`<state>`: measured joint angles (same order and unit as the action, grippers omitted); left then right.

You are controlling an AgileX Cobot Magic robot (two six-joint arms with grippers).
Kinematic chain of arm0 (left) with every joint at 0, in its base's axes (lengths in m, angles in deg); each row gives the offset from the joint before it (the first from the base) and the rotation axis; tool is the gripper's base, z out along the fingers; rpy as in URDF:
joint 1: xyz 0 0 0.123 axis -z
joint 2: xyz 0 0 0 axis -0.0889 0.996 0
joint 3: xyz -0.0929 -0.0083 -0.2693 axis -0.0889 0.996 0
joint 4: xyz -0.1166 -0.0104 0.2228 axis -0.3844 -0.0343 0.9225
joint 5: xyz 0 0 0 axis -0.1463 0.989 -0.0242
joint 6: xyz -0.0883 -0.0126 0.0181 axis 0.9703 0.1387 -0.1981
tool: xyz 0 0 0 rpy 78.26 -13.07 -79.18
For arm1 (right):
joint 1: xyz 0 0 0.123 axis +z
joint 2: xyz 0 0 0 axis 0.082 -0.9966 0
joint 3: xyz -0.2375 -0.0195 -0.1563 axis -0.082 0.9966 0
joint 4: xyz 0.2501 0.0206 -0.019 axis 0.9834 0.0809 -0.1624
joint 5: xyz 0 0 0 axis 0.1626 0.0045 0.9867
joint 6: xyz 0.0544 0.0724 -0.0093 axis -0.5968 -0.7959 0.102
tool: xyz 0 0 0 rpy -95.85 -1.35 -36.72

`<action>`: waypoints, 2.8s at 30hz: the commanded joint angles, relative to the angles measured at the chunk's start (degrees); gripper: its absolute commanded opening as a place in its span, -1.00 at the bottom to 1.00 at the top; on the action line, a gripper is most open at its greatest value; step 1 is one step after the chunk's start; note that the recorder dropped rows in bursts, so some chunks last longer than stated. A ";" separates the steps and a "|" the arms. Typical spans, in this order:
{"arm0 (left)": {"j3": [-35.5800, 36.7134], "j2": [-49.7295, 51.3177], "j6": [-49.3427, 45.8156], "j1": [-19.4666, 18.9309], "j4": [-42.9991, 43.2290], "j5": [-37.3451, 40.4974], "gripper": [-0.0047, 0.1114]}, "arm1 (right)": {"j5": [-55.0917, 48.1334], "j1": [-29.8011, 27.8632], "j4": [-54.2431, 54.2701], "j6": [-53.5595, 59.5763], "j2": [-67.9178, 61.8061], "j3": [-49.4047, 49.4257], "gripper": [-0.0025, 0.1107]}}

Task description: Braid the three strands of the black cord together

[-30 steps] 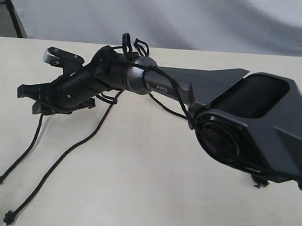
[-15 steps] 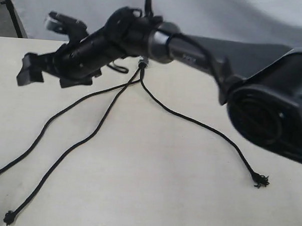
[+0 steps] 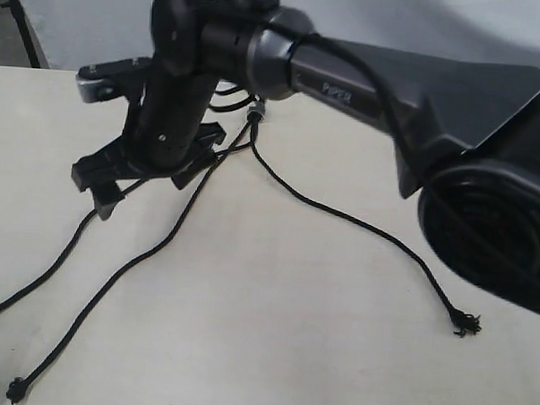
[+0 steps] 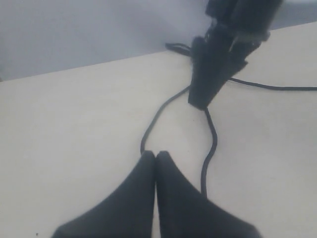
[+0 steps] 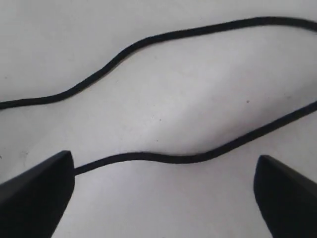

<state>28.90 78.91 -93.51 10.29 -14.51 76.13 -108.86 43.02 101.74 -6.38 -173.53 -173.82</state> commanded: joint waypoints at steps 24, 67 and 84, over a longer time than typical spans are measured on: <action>0.12 -0.22 0.00 -0.11 0.83 -0.61 -0.91 | -5.50 3.80 -9.72 -11.37 -8.79 -0.10 0.65; 0.12 -0.22 0.00 -0.11 0.83 -0.61 -0.91 | -9.21 11.18 -16.40 -9.89 -6.74 0.63 0.65; 0.12 -0.22 0.00 -0.11 0.83 -0.61 -0.91 | -6.16 6.31 -22.40 -12.06 11.36 21.54 0.65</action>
<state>28.90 78.91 -93.51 10.29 -13.68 76.13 -117.58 49.17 79.22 -18.21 -165.33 -152.53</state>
